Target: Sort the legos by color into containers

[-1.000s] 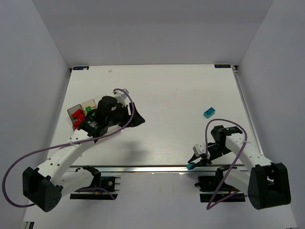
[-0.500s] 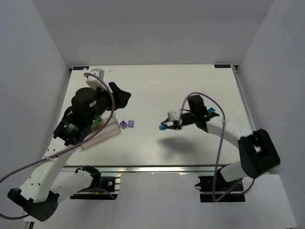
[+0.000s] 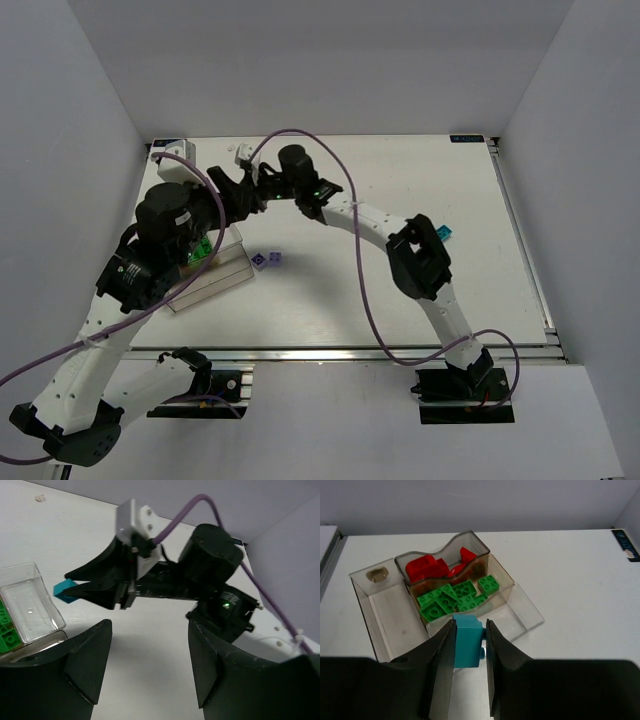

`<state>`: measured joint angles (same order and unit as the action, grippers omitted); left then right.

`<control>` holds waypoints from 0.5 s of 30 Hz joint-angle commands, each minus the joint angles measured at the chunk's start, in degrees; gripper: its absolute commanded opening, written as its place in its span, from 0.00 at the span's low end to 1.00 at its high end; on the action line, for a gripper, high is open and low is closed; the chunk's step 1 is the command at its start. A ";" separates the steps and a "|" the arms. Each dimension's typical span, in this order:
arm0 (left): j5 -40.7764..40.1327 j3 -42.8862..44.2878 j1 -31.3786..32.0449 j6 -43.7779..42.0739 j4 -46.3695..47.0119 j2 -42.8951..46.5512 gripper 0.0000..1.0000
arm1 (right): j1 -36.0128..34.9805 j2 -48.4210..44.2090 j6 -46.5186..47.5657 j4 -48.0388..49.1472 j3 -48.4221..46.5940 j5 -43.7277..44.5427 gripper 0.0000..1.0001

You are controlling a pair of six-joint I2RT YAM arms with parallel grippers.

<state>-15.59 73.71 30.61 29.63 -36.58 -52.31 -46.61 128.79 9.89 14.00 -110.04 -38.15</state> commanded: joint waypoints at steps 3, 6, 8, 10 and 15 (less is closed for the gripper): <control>-2.77 3.10 0.33 0.61 -3.94 1.78 0.72 | -4.09 7.34 -8.57 2.87 -11.07 7.37 0.00; -2.77 2.93 -0.20 1.31 -5.17 2.65 0.72 | -5.24 11.12 -8.31 3.32 -12.83 11.51 0.00; -2.77 2.58 -0.20 1.66 -5.69 3.62 0.72 | -5.68 11.83 -7.61 3.14 -12.92 12.13 0.00; -2.43 1.70 -0.20 2.01 -5.87 4.24 0.72 | -5.95 12.53 -6.12 2.62 -12.22 12.48 0.11; -0.84 1.00 -0.20 2.10 -6.05 4.24 0.72 | -6.56 14.02 -4.09 2.00 -12.48 13.36 0.36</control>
<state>-17.32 74.74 30.55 31.31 -41.85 -48.18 -53.10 142.26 4.36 13.87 -120.14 -26.89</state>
